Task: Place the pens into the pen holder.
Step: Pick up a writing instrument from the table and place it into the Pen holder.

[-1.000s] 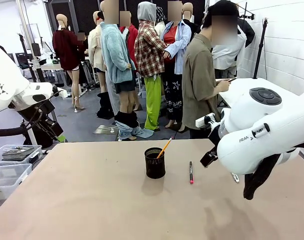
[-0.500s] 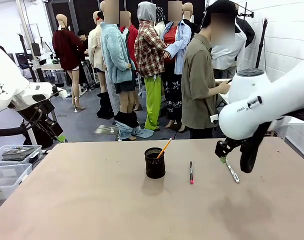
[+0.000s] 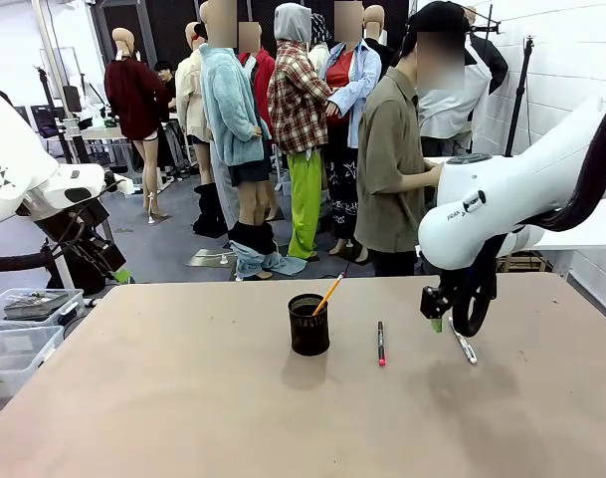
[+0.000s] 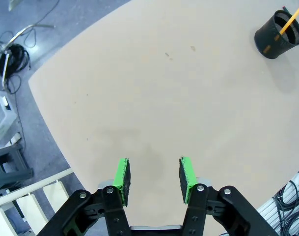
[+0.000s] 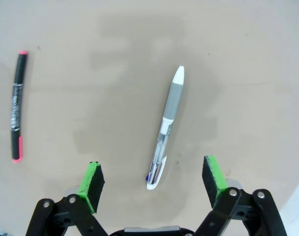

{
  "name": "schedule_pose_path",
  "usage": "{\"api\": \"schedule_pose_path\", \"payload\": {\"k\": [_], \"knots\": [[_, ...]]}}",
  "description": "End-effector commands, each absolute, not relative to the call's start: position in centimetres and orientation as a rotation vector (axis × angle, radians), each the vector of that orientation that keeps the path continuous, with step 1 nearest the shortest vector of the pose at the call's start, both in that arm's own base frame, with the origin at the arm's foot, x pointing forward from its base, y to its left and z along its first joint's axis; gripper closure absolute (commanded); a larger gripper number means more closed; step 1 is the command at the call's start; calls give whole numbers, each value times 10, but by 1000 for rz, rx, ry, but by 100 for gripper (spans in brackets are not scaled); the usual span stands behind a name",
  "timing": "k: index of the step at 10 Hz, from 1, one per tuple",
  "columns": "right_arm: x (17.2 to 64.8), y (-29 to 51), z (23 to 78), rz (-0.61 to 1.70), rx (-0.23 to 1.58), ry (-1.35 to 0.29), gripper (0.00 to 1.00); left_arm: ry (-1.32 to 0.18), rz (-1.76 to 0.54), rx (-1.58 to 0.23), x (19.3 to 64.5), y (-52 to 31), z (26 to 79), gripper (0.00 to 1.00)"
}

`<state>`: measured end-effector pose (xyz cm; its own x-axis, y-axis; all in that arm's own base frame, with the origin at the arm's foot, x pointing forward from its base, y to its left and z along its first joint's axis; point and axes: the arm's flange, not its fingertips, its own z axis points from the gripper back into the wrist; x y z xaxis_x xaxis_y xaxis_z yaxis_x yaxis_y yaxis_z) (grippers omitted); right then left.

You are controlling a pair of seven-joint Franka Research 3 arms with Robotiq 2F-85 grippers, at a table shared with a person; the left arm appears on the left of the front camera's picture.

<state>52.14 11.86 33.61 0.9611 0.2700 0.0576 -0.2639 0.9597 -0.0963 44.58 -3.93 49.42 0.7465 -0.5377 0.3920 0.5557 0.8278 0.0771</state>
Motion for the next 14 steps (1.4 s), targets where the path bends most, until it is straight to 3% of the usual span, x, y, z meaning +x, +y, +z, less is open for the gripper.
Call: {"api": "schedule_pose_path", "payload": {"k": [1, 6, 7, 11, 12, 14], "knots": [[530, 117, 327, 224, -73, -65, 0, -419, -596, -30, 448, -38, 495, 46], [541, 108, 302, 196, -42, -31, 0, -419, -596, -30, 448, -38, 495, 46], [541, 108, 301, 195, -53, -35, 10, -419, -596, -30, 448, -38, 495, 46], [542, 109, 296, 199, -61, -11, 89, -419, -596, -30, 448, -38, 495, 46], [542, 110, 295, 202, -56, -7, 100, -419, -596, -30, 448, -38, 495, 46], [542, 110, 296, 205, -48, -2, 100, -419, -596, -30, 448, -38, 495, 46]]}}
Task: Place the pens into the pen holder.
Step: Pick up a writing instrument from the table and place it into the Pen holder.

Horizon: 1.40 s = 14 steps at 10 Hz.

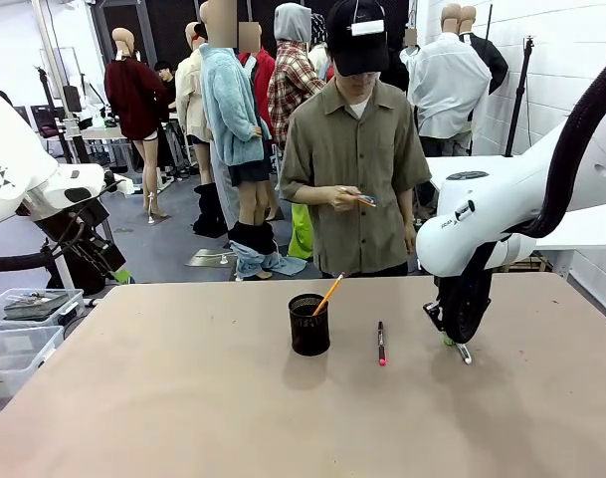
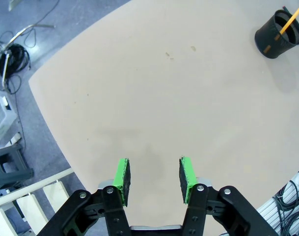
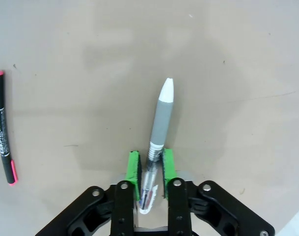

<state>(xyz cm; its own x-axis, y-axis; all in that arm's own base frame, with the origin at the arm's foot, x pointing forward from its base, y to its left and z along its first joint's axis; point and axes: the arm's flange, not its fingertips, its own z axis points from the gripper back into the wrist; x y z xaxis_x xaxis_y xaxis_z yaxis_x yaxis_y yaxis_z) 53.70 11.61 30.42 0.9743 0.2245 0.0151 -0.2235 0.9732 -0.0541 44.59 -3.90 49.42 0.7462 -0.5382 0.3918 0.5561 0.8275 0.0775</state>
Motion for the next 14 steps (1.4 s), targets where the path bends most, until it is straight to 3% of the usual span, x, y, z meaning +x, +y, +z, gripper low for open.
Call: {"api": "schedule_pose_path", "payload": {"k": [1, 5, 14], "knots": [[541, 110, 299, 210, -51, 4, 100, -419, -596, -30, 448, -38, 495, 46], [537, 107, 304, 306, -5, 42, 100, -419, -596, -30, 448, -38, 495, 46], [504, 101, 357, 1251, 516, -460, 100, -419, -596, -30, 448, -38, 495, 46]]}}
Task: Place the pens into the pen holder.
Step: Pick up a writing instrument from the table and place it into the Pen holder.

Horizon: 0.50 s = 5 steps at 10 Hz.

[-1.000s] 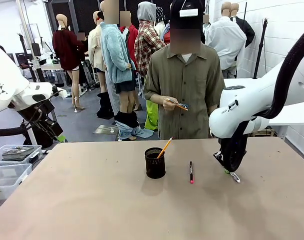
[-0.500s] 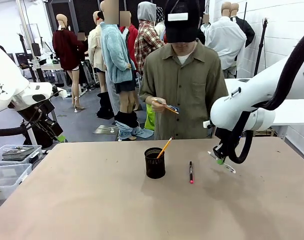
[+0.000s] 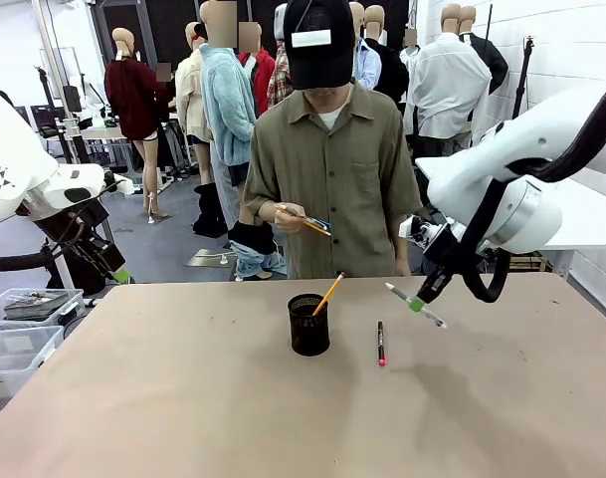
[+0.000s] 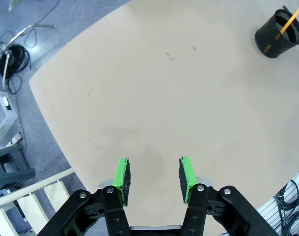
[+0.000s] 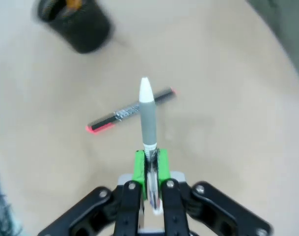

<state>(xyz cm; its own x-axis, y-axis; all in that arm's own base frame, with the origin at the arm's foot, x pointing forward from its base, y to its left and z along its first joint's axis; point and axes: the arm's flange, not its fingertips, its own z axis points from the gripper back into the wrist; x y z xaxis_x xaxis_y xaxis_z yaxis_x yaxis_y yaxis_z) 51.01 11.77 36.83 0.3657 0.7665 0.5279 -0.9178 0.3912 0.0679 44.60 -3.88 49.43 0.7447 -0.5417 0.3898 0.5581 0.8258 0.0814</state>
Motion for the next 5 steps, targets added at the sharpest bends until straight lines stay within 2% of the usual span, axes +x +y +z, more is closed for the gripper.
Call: {"api": "schedule_pose_path", "payload": {"k": [1, 5], "knots": [[505, 102, 359, 1317, 566, -499, 100, -419, -596, -30, 448, -38, 495, 46], [509, 104, 358, 1607, 840, -742, 100, -419, -596, -30, 448, -38, 495, 46]]}}
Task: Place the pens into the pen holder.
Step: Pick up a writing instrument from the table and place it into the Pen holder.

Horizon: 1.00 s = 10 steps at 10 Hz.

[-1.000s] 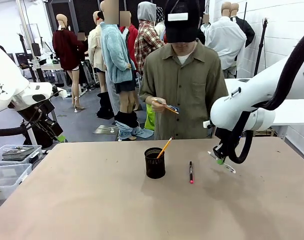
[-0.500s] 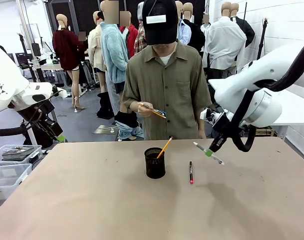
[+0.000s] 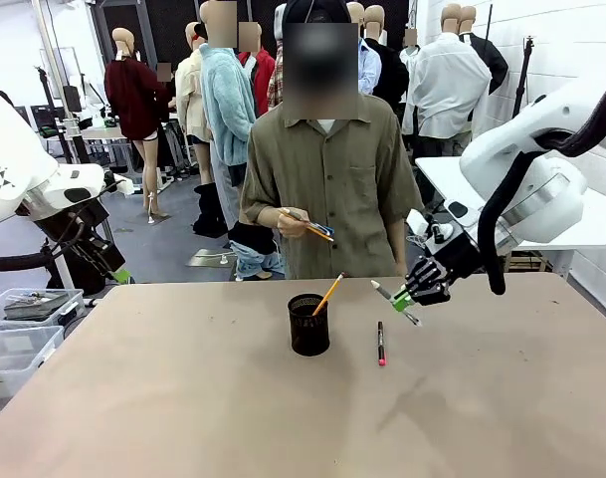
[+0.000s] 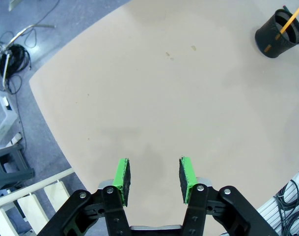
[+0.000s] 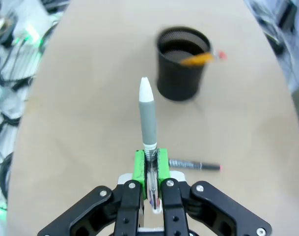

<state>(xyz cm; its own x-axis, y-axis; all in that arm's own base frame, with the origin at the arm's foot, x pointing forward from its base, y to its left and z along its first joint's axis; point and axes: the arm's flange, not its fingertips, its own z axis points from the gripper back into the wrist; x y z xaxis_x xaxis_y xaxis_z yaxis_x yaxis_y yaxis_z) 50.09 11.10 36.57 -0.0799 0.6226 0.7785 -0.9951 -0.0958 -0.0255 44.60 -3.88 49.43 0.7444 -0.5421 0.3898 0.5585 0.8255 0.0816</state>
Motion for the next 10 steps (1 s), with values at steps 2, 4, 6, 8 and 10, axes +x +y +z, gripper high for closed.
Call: {"api": "schedule_pose_path", "payload": {"k": [2, 4, 6, 8, 10], "knots": [[514, 106, 358, 1606, 886, -848, 100, -419, -596, -30, 448, -38, 495, 46], [519, 117, 359, 1528, 870, -949, 100, -419, -596, -30, 448, -38, 495, 46], [527, 125, 359, 1547, 925, -1007, 100, -419, -596, -30, 448, -38, 495, 46], [531, 128, 356, 1548, 937, -1032, 100, -419, -596, -30, 448, -38, 495, 46], [538, 138, 353, 1559, 967, -1044, 100, -419, -596, -30, 448, -38, 495, 46]]}}
